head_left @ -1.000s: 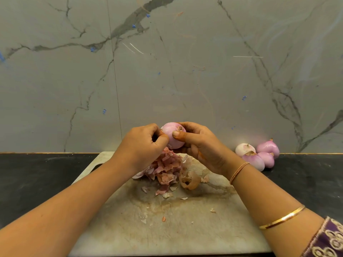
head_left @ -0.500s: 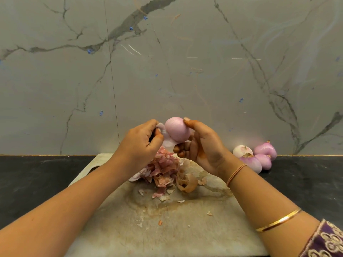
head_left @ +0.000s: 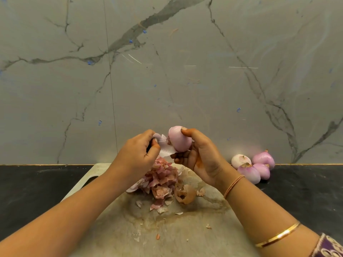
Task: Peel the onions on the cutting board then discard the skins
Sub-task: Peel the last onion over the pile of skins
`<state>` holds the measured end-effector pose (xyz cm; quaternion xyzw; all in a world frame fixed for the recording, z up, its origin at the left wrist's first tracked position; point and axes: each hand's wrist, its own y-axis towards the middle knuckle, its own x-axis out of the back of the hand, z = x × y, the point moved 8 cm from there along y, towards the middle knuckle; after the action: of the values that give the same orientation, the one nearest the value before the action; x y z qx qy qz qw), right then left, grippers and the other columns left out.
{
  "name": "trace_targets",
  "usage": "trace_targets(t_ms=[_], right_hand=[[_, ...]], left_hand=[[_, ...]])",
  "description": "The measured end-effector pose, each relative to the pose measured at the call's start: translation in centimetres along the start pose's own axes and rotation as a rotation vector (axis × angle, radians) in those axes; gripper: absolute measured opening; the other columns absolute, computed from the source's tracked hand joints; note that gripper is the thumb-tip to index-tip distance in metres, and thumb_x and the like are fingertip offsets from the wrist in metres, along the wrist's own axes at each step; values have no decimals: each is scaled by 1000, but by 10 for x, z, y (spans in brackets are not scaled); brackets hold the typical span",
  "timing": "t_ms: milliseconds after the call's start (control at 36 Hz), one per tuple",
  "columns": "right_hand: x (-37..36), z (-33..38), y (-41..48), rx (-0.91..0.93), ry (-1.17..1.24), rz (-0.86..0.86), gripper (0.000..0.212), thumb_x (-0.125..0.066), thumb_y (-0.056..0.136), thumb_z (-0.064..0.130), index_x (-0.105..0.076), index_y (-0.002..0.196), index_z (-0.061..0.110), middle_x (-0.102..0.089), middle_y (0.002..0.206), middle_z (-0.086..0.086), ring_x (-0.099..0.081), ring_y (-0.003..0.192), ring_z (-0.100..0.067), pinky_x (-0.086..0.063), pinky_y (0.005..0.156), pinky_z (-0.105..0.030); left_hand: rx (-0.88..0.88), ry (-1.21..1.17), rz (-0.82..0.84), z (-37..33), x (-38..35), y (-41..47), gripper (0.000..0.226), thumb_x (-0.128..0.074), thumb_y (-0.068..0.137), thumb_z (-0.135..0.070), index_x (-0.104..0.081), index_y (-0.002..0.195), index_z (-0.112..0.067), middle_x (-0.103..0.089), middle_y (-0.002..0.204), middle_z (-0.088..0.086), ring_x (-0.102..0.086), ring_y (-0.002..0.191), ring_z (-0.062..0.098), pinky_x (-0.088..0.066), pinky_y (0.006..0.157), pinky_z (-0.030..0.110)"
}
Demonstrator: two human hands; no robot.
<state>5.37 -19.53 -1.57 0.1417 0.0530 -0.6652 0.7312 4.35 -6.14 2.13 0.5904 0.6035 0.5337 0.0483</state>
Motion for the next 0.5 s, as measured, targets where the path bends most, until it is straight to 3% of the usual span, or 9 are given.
trace_targets(t_ms=[167,250,333,444,500], right_hand=[[3,2,0,-17,71,-10,40,-41,96,35,-58,108,1,-58,72,-11,-54,53,-16,-46,52,-25],[5,4,0,-14,87,-22,36,-41,94,32,-60,102,2,-61,83,-15,-50,52,-15,-42,52,-25],[9,4,1,30,76,-62,39,-45,93,28,-54,120,2,-58,101,-19,-52,56,-15,-45,51,-23],[4,11,-1,101,32,-1,22,-49,91,19,-59,111,17,-51,107,-14,-51,69,-22,-45,59,-26],[-1,12,-2,86,51,71,35,-57,78,21,-63,112,19,-51,109,-15,-52,73,-24,-47,60,-26]], left_hand=[[61,23,-42,4,5,1,15,-42,98,-16,-53,87,-17,-48,62,-6,-40,52,10,-34,49,15],[103,61,-25,9,4,1,17,-42,97,-16,-54,84,-14,-48,62,-5,-40,53,11,-34,49,18],[192,138,1,17,1,1,24,-41,97,-17,-46,73,-15,-45,61,-5,-41,55,14,-26,46,20],[276,231,9,23,3,1,31,-41,96,-18,-37,65,-18,-43,60,-1,-37,54,12,-23,48,26],[292,253,-3,27,6,0,30,-42,96,-20,-39,66,-16,-44,61,0,-38,55,13,-24,48,27]])
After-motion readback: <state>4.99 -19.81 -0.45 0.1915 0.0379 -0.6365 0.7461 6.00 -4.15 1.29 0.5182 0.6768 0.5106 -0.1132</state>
